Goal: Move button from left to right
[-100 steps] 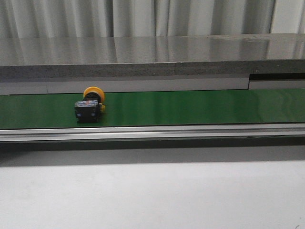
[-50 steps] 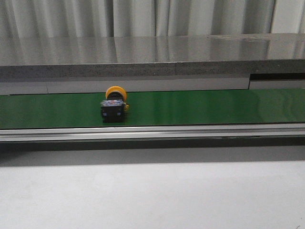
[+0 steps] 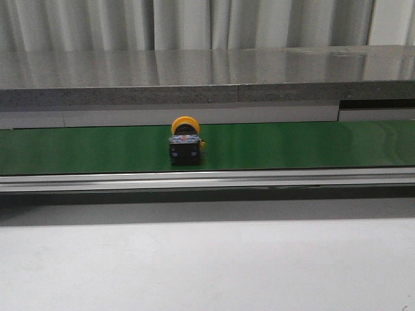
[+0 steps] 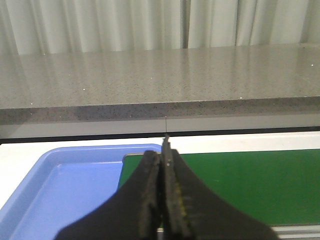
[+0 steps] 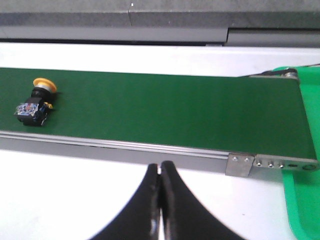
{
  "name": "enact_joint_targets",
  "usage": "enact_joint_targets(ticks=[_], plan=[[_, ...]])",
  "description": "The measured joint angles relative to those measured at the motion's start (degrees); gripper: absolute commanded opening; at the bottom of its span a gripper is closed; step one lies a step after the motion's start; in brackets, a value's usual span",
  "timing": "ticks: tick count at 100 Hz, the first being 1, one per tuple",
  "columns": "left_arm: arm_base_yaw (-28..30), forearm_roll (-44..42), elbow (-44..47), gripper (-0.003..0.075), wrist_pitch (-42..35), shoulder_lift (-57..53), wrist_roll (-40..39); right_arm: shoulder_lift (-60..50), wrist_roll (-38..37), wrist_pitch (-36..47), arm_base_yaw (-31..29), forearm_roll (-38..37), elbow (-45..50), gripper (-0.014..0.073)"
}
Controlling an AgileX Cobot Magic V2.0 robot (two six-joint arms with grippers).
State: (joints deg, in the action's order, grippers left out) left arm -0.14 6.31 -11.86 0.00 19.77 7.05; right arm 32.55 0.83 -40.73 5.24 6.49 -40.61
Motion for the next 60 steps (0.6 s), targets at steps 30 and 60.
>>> enact_joint_targets(ticks=[30, 60], plan=[[0.00, 0.00, 0.00, -0.0021, 0.00, 0.00, 0.00, 11.56, 0.00, -3.90, 0.00, 0.26, -3.80, -0.0020], [0.00, 0.00, 0.00, -0.0021, 0.00, 0.00, 0.00, 12.94, 0.00, -3.81, 0.00, 3.48, -3.85, 0.0629]])
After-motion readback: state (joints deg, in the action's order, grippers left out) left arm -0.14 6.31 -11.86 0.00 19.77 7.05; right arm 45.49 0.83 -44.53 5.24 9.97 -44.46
